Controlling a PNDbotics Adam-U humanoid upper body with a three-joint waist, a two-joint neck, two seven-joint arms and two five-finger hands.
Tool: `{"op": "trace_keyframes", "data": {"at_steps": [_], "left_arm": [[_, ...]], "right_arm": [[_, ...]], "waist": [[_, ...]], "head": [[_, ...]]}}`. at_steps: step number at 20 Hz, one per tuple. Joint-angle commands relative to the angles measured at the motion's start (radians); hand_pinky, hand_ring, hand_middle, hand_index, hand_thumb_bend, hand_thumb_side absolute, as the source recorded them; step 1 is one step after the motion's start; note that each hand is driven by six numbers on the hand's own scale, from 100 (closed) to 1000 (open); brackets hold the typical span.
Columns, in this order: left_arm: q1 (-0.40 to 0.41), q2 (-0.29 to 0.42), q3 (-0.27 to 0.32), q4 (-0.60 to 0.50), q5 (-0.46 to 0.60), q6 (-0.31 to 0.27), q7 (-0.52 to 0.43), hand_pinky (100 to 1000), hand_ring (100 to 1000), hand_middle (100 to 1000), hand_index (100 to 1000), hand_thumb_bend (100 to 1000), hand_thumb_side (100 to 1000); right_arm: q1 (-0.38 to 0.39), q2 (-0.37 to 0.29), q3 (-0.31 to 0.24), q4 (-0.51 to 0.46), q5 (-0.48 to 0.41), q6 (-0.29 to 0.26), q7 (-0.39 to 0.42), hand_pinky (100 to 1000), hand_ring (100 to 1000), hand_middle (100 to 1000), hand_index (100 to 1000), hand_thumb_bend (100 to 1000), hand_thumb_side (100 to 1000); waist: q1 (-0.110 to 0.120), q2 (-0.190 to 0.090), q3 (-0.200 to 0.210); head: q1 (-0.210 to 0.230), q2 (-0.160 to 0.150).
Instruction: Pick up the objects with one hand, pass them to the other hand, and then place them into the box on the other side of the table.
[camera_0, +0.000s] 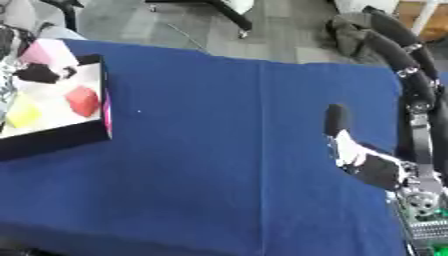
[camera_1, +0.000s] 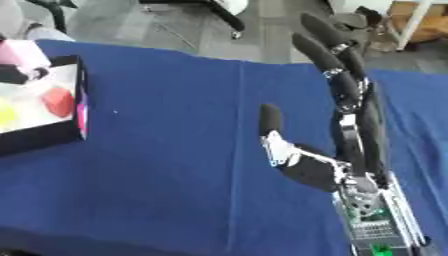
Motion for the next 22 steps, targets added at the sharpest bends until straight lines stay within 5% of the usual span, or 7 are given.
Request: {"op": "trace_keyframes", "data": {"at_steps": [1,2,5,11,13,18,22], "left_arm": [[-0.022,0.018,0.021,0.029,-0.058,-0.011,-0.084,767,739,639,686,883,597],[-0.019,0.019,0.022,0.026,-0.062,-0.025,-0.119,793,775,714,765,976,648],[0.000,0.032,0.031,-0.028,-0.072,-0.052,-0.192,844,864,851,875,1000,734],[0.077,0.087,0.080,-0.231,-0.029,-0.050,-0.209,866,906,892,898,1000,764],[0.121,0.094,0.105,-0.328,0.043,-0.042,-0.170,851,894,868,879,1000,761],[0.267,0.043,0.161,-0.610,0.325,-0.038,0.026,825,879,817,821,732,760],[0.380,-0.014,0.185,-0.872,0.516,-0.098,0.215,817,867,803,808,702,732]], "right_arm": [[-0.008,-0.010,-0.001,-0.014,-0.007,-0.001,0.006,952,940,921,906,134,570],[-0.008,-0.011,-0.001,-0.014,-0.007,-0.001,0.008,951,939,921,906,132,571],[-0.008,-0.013,-0.002,-0.012,-0.008,-0.001,0.012,949,938,920,905,128,573],[0.001,-0.019,-0.018,-0.002,-0.007,0.013,0.008,917,905,887,897,115,577],[0.010,-0.025,-0.035,0.008,-0.018,0.032,-0.001,890,894,878,890,100,587],[0.048,-0.115,-0.127,0.015,-0.057,0.101,-0.058,852,869,871,883,100,592],[0.081,-0.231,-0.217,-0.017,-0.066,0.141,-0.157,841,856,864,877,100,599]], "waist": [[0.005,-0.016,0.001],[0.005,-0.016,0.001],[0.005,-0.017,0.003],[0.006,-0.018,0.006],[0.008,-0.020,0.005],[0.010,-0.050,-0.016],[0.007,-0.083,-0.062]], "head": [[-0.011,-0.014],[-0.013,-0.014],[-0.018,-0.013],[-0.029,-0.013],[-0.036,-0.003],[-0.072,0.025],[-0.092,0.026]]}}
